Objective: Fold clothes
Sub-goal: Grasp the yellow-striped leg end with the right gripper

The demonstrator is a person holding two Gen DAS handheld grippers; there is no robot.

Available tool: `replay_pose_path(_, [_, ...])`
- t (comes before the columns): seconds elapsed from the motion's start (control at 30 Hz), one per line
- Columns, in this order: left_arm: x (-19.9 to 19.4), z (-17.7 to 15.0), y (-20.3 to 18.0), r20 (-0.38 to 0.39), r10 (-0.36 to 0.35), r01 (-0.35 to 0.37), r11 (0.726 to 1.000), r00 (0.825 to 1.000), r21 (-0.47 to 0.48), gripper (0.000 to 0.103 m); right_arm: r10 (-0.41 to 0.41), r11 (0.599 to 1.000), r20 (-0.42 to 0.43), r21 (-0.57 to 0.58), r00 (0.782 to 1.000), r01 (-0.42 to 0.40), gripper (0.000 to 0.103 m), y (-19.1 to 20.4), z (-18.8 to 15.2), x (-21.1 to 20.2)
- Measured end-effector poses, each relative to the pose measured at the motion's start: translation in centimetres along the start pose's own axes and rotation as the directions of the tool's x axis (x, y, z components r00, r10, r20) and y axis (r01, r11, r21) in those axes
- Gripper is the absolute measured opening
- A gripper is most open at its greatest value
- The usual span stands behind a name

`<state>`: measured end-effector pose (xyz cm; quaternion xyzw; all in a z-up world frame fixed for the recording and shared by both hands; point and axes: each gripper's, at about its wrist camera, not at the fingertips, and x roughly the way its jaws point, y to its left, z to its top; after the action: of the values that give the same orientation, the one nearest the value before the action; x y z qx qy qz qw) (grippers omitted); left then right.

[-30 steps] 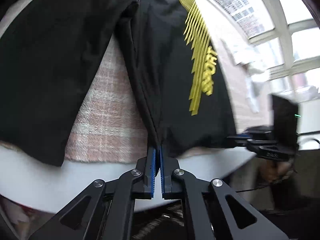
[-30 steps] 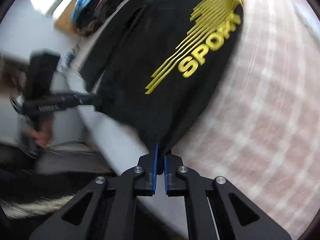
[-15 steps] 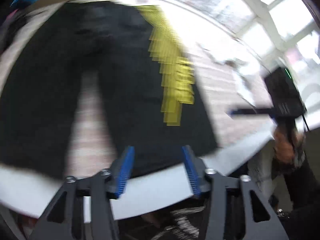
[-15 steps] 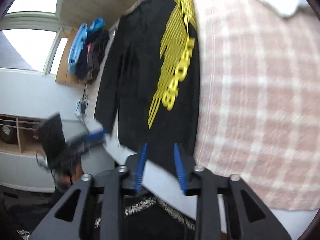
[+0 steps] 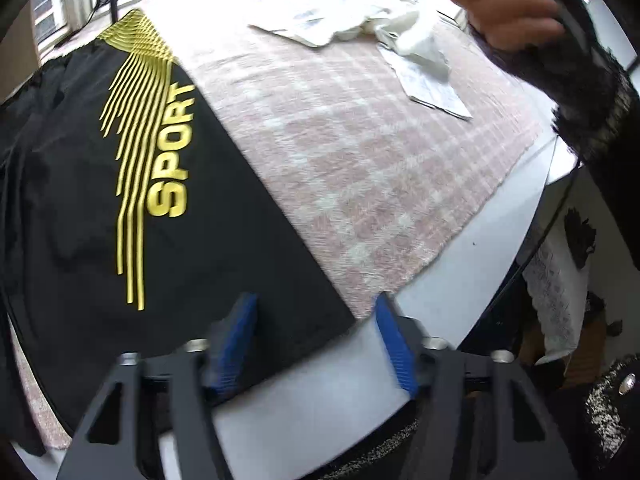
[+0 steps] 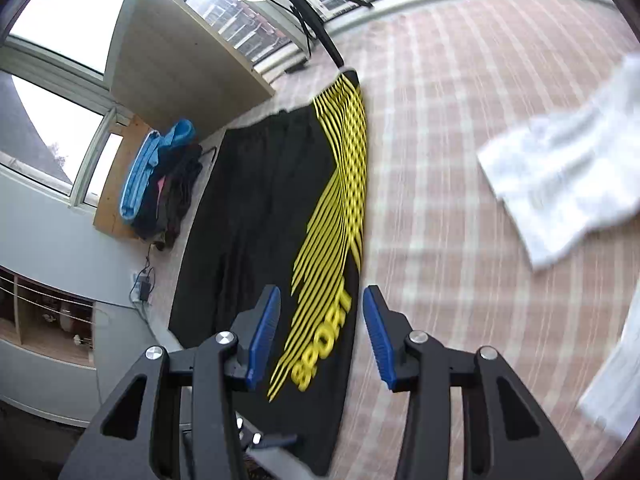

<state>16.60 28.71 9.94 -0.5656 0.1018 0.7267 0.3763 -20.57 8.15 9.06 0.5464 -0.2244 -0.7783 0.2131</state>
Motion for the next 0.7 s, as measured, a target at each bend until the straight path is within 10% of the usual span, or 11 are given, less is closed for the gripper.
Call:
replay_pose_path(0.07, [-0.6,-0.4,1.6,0.008,-0.038,0.039,0.997,0.999,-0.072,0.0,-0.01,1.0,0.006,-0.026,1.0,0.01,0.044,0.2,2.0,1.0])
replay_pose_path(0.4, [-4.4,-2.4,6.3,0.145,-0.094,0.137,0.939,0.985,-0.316,0.0,-0.114,0.992,0.011,-0.052,0.993,0.115,0.047,-0.7,13.1,9.9])
replay_pose_path(0.43, [-4.3,-2.5,6.1,0.131,-0.106,0.144,0.936,0.986,-0.321,0.007,-0.12,0.992,0.002,-0.044,0.993,0.12,0.047,-0.9,14.0,10.9])
replay_pose_path(0.5, [-3.9,-2.5,5.1,0.11,-0.11,0.14,0.936,0.988,-0.322,0.051,-0.105,0.994,-0.019,-0.023,0.994,0.104,0.047,-1.1,15.1,12.5])
replay_pose_path(0.7, [-1.9,-1.9,-0.3,0.085,-0.023,0.037,0.985,0.996,-0.167,0.06,-0.143,0.989,-0.042,-0.052,0.989,0.14,0.047,-0.4,16.3,14.8])
